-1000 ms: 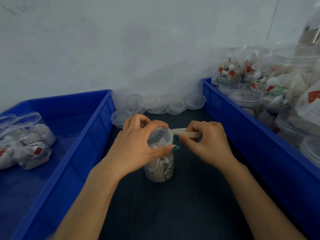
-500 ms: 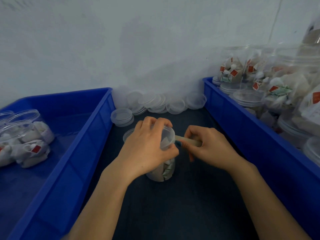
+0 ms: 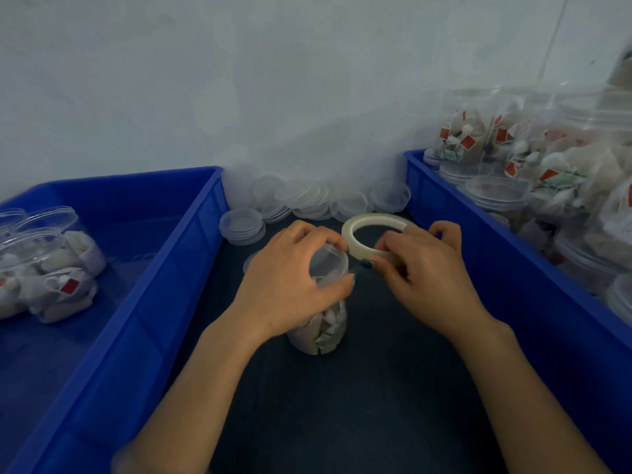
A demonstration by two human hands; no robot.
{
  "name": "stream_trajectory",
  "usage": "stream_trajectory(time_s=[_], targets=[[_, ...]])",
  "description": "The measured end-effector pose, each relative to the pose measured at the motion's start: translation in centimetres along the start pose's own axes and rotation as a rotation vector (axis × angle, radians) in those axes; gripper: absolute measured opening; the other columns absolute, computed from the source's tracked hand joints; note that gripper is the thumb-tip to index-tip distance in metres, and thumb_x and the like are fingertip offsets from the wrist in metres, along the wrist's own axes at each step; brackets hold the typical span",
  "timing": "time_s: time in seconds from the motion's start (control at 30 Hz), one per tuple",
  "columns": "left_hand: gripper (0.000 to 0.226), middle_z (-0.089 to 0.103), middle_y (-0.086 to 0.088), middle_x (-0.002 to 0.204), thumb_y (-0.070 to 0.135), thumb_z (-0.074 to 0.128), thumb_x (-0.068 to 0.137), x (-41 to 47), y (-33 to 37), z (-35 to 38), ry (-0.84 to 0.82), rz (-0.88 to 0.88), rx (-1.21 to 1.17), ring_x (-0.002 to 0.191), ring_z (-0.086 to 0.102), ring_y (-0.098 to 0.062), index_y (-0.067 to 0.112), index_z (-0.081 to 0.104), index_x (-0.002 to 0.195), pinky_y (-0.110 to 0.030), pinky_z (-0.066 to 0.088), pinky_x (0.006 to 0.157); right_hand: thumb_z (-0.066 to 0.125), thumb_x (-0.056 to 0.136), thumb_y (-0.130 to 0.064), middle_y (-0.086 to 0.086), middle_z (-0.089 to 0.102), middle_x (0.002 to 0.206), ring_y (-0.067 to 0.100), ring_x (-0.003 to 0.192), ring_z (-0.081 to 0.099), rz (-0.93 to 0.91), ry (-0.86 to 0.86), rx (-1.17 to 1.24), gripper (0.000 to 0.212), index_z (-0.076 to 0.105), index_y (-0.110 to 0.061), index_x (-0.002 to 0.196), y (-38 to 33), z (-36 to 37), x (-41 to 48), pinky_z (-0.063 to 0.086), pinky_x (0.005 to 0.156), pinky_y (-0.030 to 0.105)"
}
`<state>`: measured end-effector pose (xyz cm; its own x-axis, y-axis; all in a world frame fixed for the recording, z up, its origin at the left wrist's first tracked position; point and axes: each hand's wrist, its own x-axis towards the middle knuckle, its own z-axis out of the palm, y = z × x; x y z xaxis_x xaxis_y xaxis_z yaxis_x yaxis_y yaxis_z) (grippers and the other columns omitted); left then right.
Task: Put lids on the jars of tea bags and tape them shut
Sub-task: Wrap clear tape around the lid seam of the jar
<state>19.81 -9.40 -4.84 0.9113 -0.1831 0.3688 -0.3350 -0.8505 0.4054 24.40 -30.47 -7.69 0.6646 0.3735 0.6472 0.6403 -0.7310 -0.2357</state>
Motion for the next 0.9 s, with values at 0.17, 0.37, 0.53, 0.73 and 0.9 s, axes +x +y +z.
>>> stream_trajectory(time_s=[0.17,0.37,0.53,0.73,0.9], targets=[[0.056,0.054,0.022,0.122,0.043,0.077,0.076,0.3,-0.3,-0.2,-0.041,0.054,-0.104,0.116,0.05,0.0,0.036,0.052,0.125,-0.025,0.044,0.097,0.038,0.091,-0.066,-0.016,0.051,0.068,0.009,0.07,0.046,0.051,0.057,-0.033,0.048,0.061,-0.027,0.077,-0.5,0.7,0.0,0.024,0.079,0.036],[0.049,0.046,0.016,0.124,0.039,0.079,0.076,0.6,-0.4,-0.4,-0.066,0.095,-0.102,0.116,0.047,-0.004,0.032,0.059,0.12,-0.032,0.045,0.099,0.052,0.092,-0.045,-0.016,0.053,0.076,0.008,0.077,0.045,0.075,0.038,-0.015,0.02,0.061,-0.029,0.084,-0.7,1.8,-0.3,0.022,0.079,0.037],[0.066,0.032,0.013,0.121,0.083,0.057,0.07,0.6,-0.2,-1.2,-0.154,0.085,0.139,0.116,0.036,-0.007,0.049,0.046,0.126,-0.03,0.04,0.097,0.03,0.098,-0.047,-0.018,0.05,0.084,0.004,0.084,0.04,0.006,-0.062,0.012,0.027,0.055,-0.039,0.09,-0.1,1.5,-0.2,0.014,0.077,0.033],[0.083,0.041,0.003,0.117,0.095,0.016,0.072,-0.5,0.3,-0.9,-0.029,0.045,0.436,0.107,0.048,-0.013,0.052,0.036,0.14,-0.027,0.04,0.081,0.036,0.102,-0.037,-0.018,0.051,0.089,0.004,0.089,0.039,0.003,-0.106,0.017,0.022,0.057,-0.037,0.096,0.4,1.0,-0.3,0.016,0.077,0.034],[0.065,0.04,0.013,0.131,0.064,0.058,0.081,-0.2,-0.4,-1.7,-0.128,0.036,0.141,0.117,0.045,-0.005,0.051,0.038,0.141,-0.025,0.043,0.09,0.047,0.101,-0.026,-0.017,0.052,0.087,0.004,0.086,0.041,-0.023,-0.117,0.006,0.016,0.058,-0.036,0.095,0.2,0.7,-0.2,0.016,0.077,0.033]])
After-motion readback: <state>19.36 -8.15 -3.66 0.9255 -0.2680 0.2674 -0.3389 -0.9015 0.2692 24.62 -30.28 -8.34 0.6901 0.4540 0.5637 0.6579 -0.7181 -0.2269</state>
